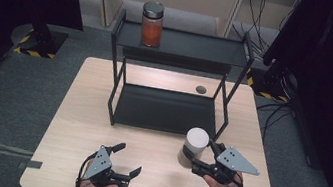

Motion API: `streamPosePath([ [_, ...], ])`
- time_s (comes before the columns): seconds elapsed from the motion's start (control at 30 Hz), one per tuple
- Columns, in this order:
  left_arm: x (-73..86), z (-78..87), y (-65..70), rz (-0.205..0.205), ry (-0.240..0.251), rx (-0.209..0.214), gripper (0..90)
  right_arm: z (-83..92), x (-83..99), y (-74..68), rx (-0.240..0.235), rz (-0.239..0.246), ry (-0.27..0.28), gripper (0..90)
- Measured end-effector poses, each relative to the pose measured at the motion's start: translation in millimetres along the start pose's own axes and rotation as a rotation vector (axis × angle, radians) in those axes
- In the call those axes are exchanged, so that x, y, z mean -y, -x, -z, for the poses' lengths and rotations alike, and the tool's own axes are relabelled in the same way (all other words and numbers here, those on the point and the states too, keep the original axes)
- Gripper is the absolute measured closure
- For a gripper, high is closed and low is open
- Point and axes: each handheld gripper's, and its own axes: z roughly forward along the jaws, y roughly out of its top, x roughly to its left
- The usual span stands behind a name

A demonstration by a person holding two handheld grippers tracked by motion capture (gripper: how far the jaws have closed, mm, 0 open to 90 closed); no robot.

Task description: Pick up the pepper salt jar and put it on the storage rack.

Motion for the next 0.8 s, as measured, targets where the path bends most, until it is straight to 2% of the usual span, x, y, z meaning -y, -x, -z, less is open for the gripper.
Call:
streamPosePath([
  [0.2, 0.1, -0.1, 0.3, 0.000, -0.001, 0.000, 3.3, -5.9, -15.6, 0.9, -0.023, 0.005, 0.011, 35.3],
  [0.37, 0.4, -0.6, 0.2, -0.001, -0.004, 0.000, 3.3, -11.5, -33.1, 1.6, -0.032, 0.036, 0.011, 35.3],
  [0.8, 0.3, -0.2, -0.1, -0.004, -0.003, -0.002, 3.3, -25.7, -64.4, 10.3, -0.050, 0.038, 0.027, 35.3],
])
